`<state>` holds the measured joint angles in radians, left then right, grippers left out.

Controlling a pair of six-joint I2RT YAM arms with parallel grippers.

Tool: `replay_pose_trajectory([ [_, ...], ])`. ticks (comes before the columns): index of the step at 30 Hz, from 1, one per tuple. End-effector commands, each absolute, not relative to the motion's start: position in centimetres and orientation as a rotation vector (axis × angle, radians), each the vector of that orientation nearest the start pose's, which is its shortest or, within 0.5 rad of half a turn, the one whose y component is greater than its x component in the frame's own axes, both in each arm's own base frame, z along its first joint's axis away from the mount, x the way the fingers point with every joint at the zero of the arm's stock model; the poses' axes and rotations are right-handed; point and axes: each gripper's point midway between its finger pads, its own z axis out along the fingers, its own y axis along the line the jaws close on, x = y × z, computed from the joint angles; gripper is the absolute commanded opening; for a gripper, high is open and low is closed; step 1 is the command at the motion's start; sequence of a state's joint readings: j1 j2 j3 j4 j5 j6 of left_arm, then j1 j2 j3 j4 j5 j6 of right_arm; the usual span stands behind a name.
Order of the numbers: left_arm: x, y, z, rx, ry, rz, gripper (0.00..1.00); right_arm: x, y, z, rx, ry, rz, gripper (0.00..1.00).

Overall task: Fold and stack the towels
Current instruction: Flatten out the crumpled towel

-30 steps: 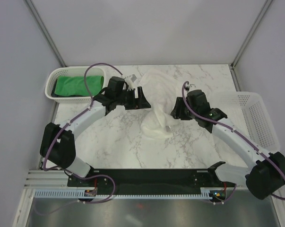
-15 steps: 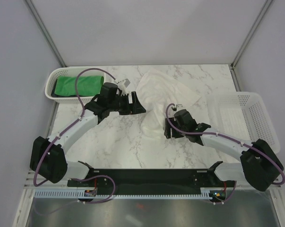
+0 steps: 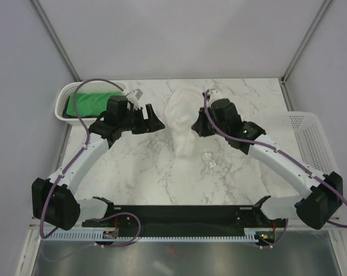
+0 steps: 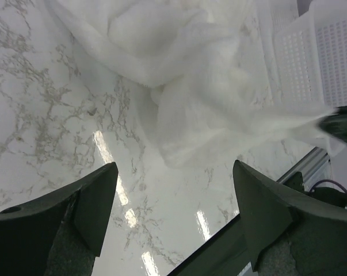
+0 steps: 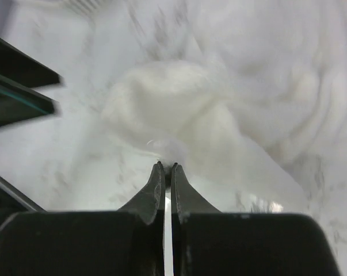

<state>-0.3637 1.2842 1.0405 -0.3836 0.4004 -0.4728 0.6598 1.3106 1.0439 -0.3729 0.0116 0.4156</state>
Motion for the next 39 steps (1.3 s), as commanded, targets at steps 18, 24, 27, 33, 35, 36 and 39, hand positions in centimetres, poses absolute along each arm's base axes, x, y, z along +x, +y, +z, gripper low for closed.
replay_pose_trajectory([
  [18,27.2,-22.8,30.1,0.46,1.908,-1.161,0.91,30.1,28.9,34.8,-0.077,1.963,0.99,0.0],
  [24,27.7,-23.6,29.4,0.426,1.917,-1.2,0.91,30.2,31.3,31.0,-0.199,2.05,1.034,0.0],
  [27,30.6,-20.6,26.9,0.182,2.022,-1.007,0.91,31.5,32.0,26.7,-0.239,2.123,0.961,0.0],
  [33,32.7,-16.8,22.1,-0.07,2.167,-0.925,0.89,33.5,34.9,18.1,-0.432,2.323,0.778,0.02],
  [35,32.8,-16.1,20.7,-0.086,2.195,-0.874,0.89,35.1,34.7,17.9,-0.42,2.333,0.664,0.23],
  [36,32.8,-15.9,20.4,-0.089,2.202,-0.864,0.89,35.2,33.8,17.2,-0.402,2.365,0.594,0.36],
  [39,33.0,-15.5,19.4,-0.074,2.232,-0.832,0.89,35.5,31.5,19.6,-0.335,2.315,0.485,0.54],
])
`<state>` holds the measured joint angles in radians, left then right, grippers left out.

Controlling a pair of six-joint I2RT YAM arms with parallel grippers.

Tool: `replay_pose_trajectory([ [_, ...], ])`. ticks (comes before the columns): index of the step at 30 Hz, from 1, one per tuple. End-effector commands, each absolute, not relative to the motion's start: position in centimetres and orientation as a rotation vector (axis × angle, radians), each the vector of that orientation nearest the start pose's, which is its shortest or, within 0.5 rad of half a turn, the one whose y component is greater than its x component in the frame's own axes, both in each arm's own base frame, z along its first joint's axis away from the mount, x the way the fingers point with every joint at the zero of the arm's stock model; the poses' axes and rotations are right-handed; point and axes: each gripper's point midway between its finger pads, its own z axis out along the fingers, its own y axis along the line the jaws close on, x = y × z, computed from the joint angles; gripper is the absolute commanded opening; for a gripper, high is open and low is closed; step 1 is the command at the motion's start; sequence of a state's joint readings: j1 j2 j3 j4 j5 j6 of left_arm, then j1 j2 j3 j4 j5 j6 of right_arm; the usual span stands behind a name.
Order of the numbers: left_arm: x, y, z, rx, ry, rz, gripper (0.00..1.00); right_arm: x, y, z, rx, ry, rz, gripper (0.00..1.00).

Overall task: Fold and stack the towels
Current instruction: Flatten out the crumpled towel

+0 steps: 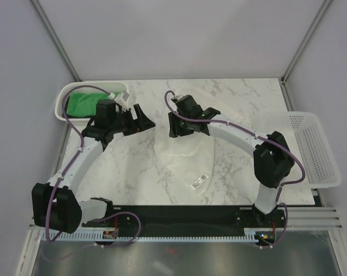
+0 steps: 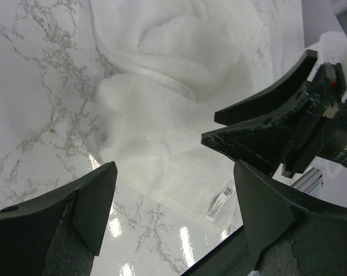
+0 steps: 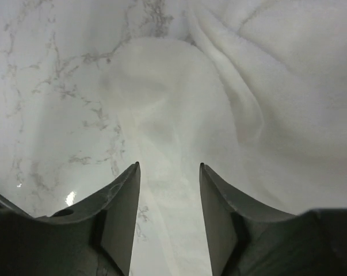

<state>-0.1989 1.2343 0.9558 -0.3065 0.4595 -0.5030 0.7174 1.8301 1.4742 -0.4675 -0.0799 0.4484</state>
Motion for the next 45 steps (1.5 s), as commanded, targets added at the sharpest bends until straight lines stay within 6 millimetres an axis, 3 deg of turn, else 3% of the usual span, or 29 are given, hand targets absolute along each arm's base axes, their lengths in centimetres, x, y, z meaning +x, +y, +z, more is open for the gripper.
replay_pose_trajectory([
  [1,33.2,-15.4,19.4,-0.067,2.233,-0.82,0.89,34.9,30.4,19.8,-0.34,2.329,0.441,0.55],
  [4,33.2,-15.2,18.2,-0.062,2.286,-0.8,0.88,31.9,27.6,20.0,-0.381,2.35,0.265,0.56],
  [5,32.9,-15.5,18.0,-0.042,2.297,-0.824,0.88,29.8,27.6,18.6,-0.435,2.381,0.223,0.56],
  [7,32.9,-16.1,16.9,-0.011,2.335,-0.853,0.86,27.1,26.4,18.0,-0.469,2.399,0.154,0.54],
  [8,32.7,-15.9,15.9,-0.018,2.377,-0.825,0.86,24.5,26.6,16.0,-0.516,2.437,0.145,0.52],
  [10,32.8,-15.3,13.6,-0.061,2.45,-0.778,0.84,22.0,27.0,15.9,-0.548,2.406,0.189,0.5],
  [11,33.0,-15.0,12.8,-0.096,2.468,-0.748,0.84,19.6,27.2,14.3,-0.608,2.421,0.195,0.47],
  [12,33.1,-15.0,12.5,-0.116,2.475,-0.745,0.83,18.8,27.6,14.6,-0.603,2.398,0.25,0.47],
  [15,34.0,-15.3,11.4,-0.15,2.48,-0.723,0.82,16.2,27.3,12.9,-0.611,2.443,0.352,0.45],
  [17,35.2,-15.1,9.8,-0.177,2.496,-0.652,0.81,15.8,27.0,12.3,-0.577,2.439,0.383,0.45],
  [19,35.8,-15.0,9.0,-0.204,2.509,-0.62,0.8,15.7,27.1,13.2,-0.548,2.404,0.437,0.45],
  [25,37.3,-15.0,4.6,-0.244,2.534,-0.522,0.8,15.8,26.4,12.9,-0.536,2.389,0.424,0.45],
  [30,39.4,-15.0,3.2,-0.228,2.497,-0.482,0.77,15.7,26.2,12.8,-0.523,2.378,0.436,0.45],
  [36,40.2,-15.7,1.0,-0.196,2.54,-0.506,0.73,16.1,26.0,13.2,-0.51,2.35,0.429,0.45],
  [41,39.1,-15.8,0.8,-0.193,2.571,-0.523,0.63,16.0,26.0,13.5,-0.504,2.347,0.444,0.45],
  [45,37.0,-16.0,1.4,-0.196,2.589,-0.557,0.3,15.3,26.1,13.0,-0.52,2.368,0.482,0.46],
])
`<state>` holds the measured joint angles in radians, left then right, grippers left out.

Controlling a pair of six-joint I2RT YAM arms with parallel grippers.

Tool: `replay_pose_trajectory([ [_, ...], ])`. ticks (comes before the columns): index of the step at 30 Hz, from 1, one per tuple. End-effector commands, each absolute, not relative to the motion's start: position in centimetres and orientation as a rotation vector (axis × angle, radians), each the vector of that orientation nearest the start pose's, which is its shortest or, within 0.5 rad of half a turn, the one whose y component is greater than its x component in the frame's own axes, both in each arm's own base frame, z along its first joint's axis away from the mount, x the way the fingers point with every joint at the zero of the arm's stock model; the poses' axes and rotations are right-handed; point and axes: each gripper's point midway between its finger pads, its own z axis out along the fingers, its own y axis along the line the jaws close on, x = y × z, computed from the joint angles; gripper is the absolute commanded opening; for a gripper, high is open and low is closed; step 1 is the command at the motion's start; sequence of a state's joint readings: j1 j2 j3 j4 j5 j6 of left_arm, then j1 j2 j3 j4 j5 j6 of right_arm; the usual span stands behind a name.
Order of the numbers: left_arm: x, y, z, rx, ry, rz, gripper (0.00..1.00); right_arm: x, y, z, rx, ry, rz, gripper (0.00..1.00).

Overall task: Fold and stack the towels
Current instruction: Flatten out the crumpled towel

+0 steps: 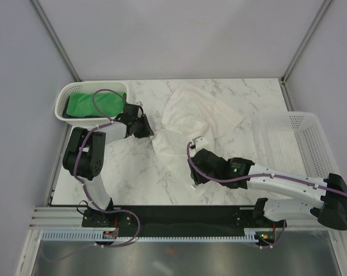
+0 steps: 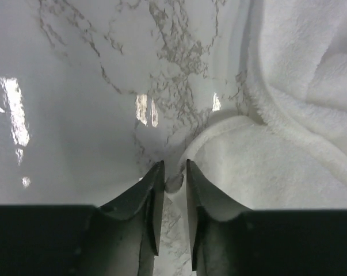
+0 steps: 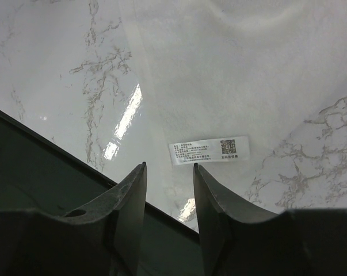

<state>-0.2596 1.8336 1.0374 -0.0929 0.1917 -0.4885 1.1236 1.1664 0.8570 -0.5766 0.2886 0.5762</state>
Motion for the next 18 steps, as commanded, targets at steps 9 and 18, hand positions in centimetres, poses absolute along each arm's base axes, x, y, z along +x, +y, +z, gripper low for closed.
replay_pose_trajectory([
  [9,32.3,-15.6,3.8,-0.258,2.574,-0.617,0.02,11.9,24.6,7.0,-0.56,2.456,0.462,0.52],
  [18,30.1,-14.7,3.9,-0.345,2.592,-0.591,0.02,10.5,24.8,3.9,-0.69,2.452,0.274,0.54],
])
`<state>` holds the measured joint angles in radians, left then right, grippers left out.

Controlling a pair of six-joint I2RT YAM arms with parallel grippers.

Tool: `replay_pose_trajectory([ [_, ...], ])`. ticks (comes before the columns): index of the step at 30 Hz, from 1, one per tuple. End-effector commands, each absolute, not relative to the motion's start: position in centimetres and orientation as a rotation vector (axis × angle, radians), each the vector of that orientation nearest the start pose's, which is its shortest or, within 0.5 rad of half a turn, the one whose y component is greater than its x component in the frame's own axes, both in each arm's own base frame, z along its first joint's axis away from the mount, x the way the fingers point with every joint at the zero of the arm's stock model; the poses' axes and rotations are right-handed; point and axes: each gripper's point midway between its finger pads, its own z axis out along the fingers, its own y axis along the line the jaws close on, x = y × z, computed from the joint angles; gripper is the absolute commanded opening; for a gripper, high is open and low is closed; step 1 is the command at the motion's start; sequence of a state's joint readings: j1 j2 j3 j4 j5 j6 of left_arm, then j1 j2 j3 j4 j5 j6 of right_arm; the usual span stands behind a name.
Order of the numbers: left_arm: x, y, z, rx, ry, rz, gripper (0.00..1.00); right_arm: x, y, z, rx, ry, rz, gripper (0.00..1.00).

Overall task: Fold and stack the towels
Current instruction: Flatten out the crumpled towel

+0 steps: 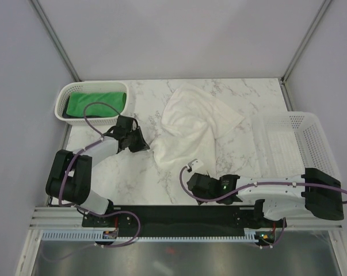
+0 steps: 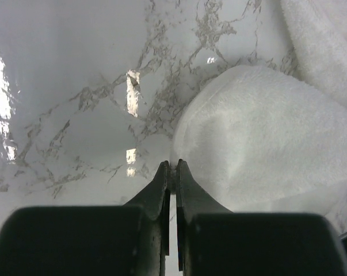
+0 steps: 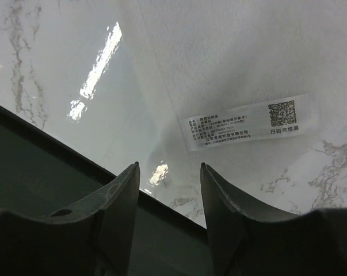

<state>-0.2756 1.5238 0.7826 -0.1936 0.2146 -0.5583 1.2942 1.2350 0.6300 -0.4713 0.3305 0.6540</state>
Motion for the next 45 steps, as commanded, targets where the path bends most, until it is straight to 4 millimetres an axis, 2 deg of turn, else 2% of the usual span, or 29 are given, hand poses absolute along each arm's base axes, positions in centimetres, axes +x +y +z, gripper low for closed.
replay_pose_trajectory([
  [1,29.8,-14.7,3.8,-0.353,2.596,-0.602,0.02,10.3,24.6,3.5,-0.702,2.456,0.25,0.54],
  [4,29.1,-14.6,3.8,-0.373,2.591,-0.605,0.02,10.3,23.7,2.3,-0.667,2.465,0.169,0.54],
  [9,28.1,-14.2,4.2,-0.388,2.567,-0.609,0.02,10.8,22.1,1.6,-0.595,2.466,0.094,0.54],
  [13,27.6,-13.6,4.3,-0.41,2.551,-0.585,0.02,10.6,21.7,1.2,-0.564,2.488,0.071,0.52],
  [18,27.2,-13.3,4.4,-0.422,2.549,-0.569,0.02,9.4,20.6,0.0,-0.521,2.563,0.061,0.36],
  [21,26.6,-13.7,4.8,-0.417,2.545,-0.587,0.02,9.4,19.8,0.1,-0.477,2.562,0.067,0.17],
  [22,26.4,-14.1,5.0,-0.42,2.548,-0.609,0.02,9.6,20.0,0.6,-0.461,2.55,0.077,0.0],
  [23,26.2,-14.7,5.7,-0.399,2.537,-0.635,0.02,10.3,19.7,1.7,-0.432,2.514,0.071,0.0],
  [24,26.1,-15.0,6.1,-0.392,2.533,-0.65,0.05,10.7,20.0,2.6,-0.416,2.494,0.083,0.0],
  [25,25.9,-15.2,6.7,-0.391,2.535,-0.658,0.14,11.5,20.9,4.2,-0.388,2.457,0.12,0.0],
  [26,26.0,-15.3,7.3,-0.375,2.522,-0.658,0.25,12.1,21.4,5.7,-0.362,2.425,0.165,0.0],
  [27,26.7,-15.5,9.4,-0.339,2.473,-0.667,0.46,12.9,21.7,6.9,-0.341,2.398,0.188,0.0],
  [28,26.5,-15.2,9.7,-0.255,2.484,-0.636,0.52,14.2,21.9,8.5,-0.314,2.373,0.209,0.0],
  [29,27.6,-15.5,12.1,-0.18,2.442,-0.638,0.56,15.0,22.0,10.1,-0.282,2.346,0.258,0.0],
  [30,28.0,-15.5,12.8,-0.11,2.445,-0.613,0.57,15.2,22.3,10.9,-0.281,2.354,0.308,0.0],
  [31,27.8,-15.1,13.0,0.016,2.465,-0.559,0.57,16.8,21.9,12.3,-0.259,2.333,0.318,0.0],
  [32,28.9,-15.6,15.0,0.109,2.418,-0.562,0.57,17.3,21.9,13.6,-0.243,2.315,0.374,0.0],
  [33,29.3,-15.6,15.0,0.263,2.4,-0.533,0.59,17.5,22.4,14.6,-0.256,2.32,0.441,0.0],
  [34,29.3,-16.3,15.5,0.361,2.373,-0.567,0.6,19.0,21.4,15.4,-0.227,2.31,0.439,0.0],
  [35,29.8,-16.9,16.5,0.45,2.324,-0.579,0.59,19.7,21.2,15.9,-0.226,2.308,0.458,0.0],
  [36,30.2,-17.1,16.7,0.633,2.246,-0.549,0.59,20.6,21.2,17.2,-0.213,2.291,0.484,0.0],
  [37,29.8,-18.4,16.7,0.749,2.196,-0.621,0.6,21.5,20.5,17.5,-0.18,2.307,0.512,0.0],
  [40,30.0,-19.4,16.5,1.023,2.055,-0.639,0.61,23.9,19.6,17.4,-0.164,2.351,0.551,0.0],
  [42,30.4,-19.8,16.2,1.183,1.951,-0.613,0.54,25.3,18.6,17.2,-0.132,2.368,0.555,0.0],
  [43,29.8,-20.5,16.3,1.243,1.895,-0.663,0.53,26.6,17.1,16.8,-0.057,2.383,0.533,0.0],
  [45,29.3,-21.1,15.6,1.336,1.816,-0.687,0.54,27.4,16.8,16.9,-0.022,2.375,0.622,0.0],
])
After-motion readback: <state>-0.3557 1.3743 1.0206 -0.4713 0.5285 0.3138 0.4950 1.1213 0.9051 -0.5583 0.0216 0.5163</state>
